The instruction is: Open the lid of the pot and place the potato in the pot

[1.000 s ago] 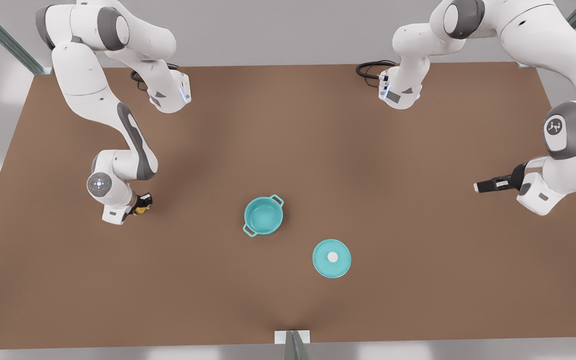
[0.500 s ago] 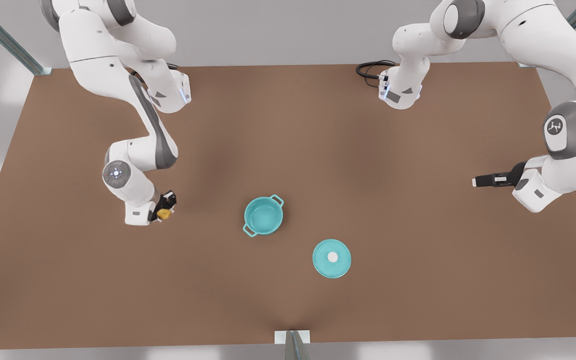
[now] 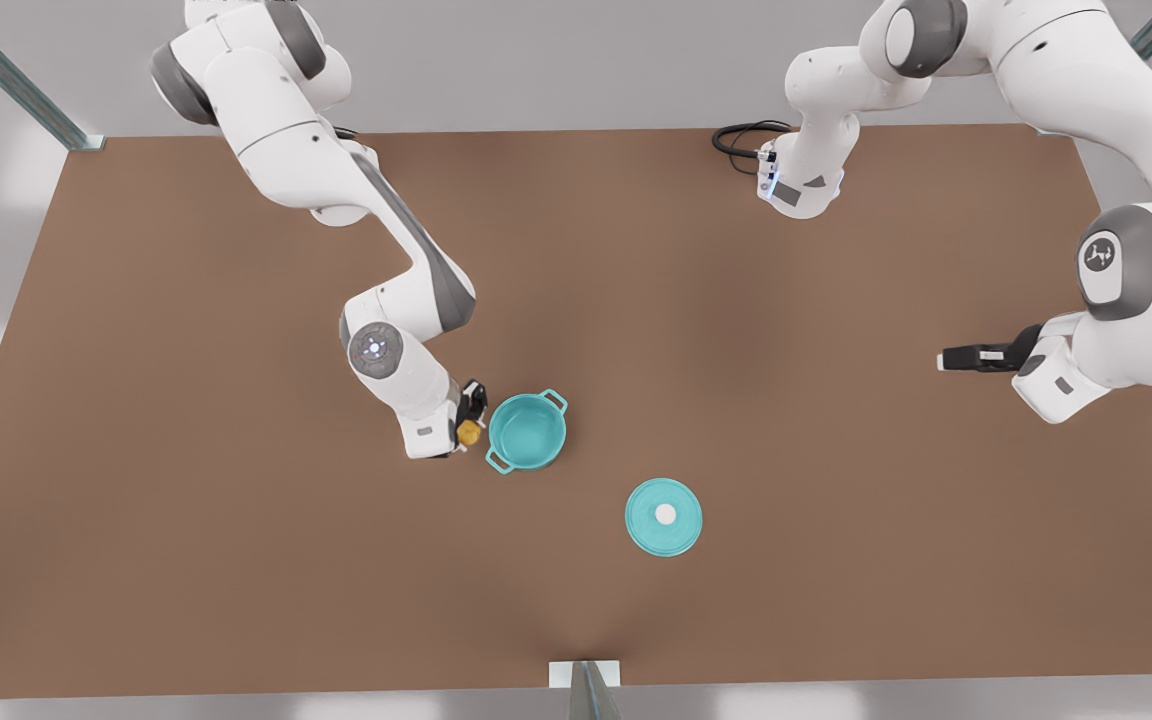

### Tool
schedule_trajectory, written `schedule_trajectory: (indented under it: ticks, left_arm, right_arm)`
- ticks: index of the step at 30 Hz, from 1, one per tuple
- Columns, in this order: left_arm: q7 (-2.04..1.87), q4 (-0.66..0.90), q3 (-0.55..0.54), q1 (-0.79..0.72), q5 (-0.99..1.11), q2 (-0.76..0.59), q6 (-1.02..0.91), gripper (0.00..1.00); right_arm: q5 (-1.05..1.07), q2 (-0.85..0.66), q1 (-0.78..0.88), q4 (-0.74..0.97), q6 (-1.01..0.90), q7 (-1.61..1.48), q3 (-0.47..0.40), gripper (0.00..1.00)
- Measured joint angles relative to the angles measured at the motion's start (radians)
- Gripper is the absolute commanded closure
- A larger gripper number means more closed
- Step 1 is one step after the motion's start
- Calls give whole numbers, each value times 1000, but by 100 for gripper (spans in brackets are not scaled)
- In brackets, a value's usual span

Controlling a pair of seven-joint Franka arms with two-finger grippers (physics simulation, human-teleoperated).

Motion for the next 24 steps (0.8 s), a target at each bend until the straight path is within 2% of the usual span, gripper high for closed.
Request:
schedule_trajectory:
  ticks: [7, 13, 14, 15, 19, 20, 22, 24]
  left_arm:
    - [8, -1, 0, -2, 3, 0, -2, 0]
    - [11, 19, -4, -12, -6, 9, 1, 0]
    - [7, 26, -4, -29, -8, 12, 8, 0]
    - [4, 32, -4, -43, -9, 14, 17, 0]
    - [-8, 45, 0, -47, -13, 15, 43, 0]
    - [-11, 46, 0, -47, -13, 15, 48, 0]
    - [-16, 46, 0, -49, -13, 15, 54, 0]
    - [-21, 46, 0, -50, -12, 15, 59, 0]
  right_arm:
    - [35, 128, 92, 110, 8, 50, 0, 47]
    - [38, 211, 109, 128, 46, 95, -1, 47]
    - [38, 223, 109, 134, 55, 101, -1, 41]
    - [37, 229, 109, 138, 62, 109, -1, 1]
    - [35, 222, 106, 144, 81, 137, -3, 0]
    - [31, 187, 99, 142, 76, 145, -17, 0]
    - [31, 54, 71, 142, -17, 149, -171, 0]
    - [33, -24, -26, 141, -152, 135, -318, 0]
